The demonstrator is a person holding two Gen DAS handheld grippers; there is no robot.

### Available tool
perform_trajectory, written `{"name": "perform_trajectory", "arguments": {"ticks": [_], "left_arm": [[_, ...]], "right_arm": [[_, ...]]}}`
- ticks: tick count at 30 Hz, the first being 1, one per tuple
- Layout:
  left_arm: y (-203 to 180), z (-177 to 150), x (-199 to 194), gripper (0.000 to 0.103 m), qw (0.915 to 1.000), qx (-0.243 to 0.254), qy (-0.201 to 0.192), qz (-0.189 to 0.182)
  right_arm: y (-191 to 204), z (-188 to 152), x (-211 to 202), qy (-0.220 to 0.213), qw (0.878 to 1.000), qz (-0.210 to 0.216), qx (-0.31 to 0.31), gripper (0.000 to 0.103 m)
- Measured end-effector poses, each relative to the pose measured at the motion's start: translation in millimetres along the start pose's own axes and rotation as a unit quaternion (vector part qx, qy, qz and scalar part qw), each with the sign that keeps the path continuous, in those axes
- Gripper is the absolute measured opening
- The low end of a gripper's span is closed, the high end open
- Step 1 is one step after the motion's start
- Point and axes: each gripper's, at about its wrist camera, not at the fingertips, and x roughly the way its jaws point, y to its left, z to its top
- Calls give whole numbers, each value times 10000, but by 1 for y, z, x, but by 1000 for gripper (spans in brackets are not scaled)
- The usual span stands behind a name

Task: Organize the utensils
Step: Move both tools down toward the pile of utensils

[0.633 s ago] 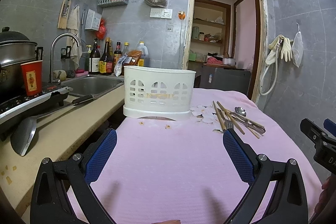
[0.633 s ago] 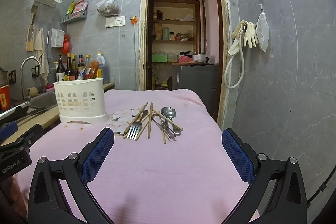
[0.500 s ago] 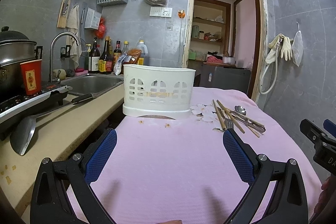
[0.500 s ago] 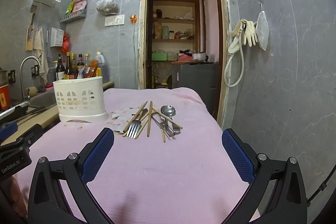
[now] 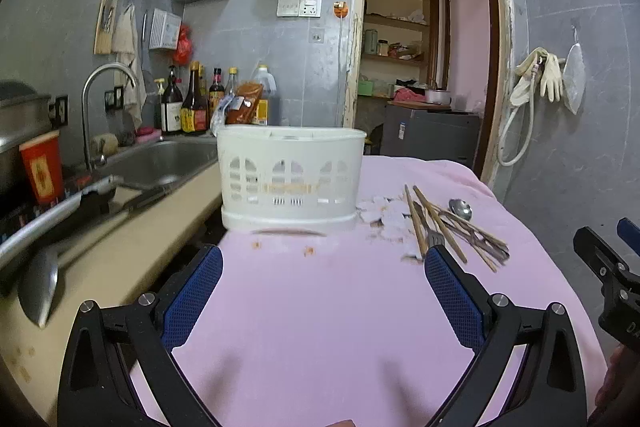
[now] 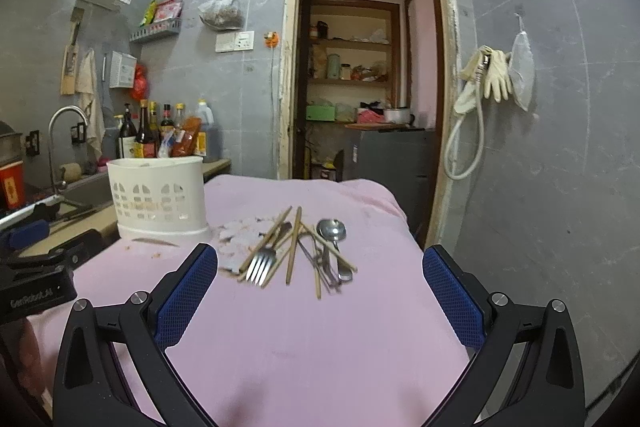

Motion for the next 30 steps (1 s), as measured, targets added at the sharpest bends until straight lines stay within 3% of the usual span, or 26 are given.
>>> {"name": "perform_trajectory", "arguments": {"ticks": [17, 23, 30], "left_arm": [[-30, 59, 52, 99, 9990, 414, -18, 176], [-39, 72, 87, 99, 9973, 583, 352, -273], [-49, 75, 137, 98, 9874, 829, 928, -975]], "right_arm": [[-43, 50, 74, 76, 9990, 401, -156, 103], [-65, 57, 109, 529, 9967, 604, 100, 103], [-84, 56, 155, 1191, 9910, 615, 66, 103]]}}
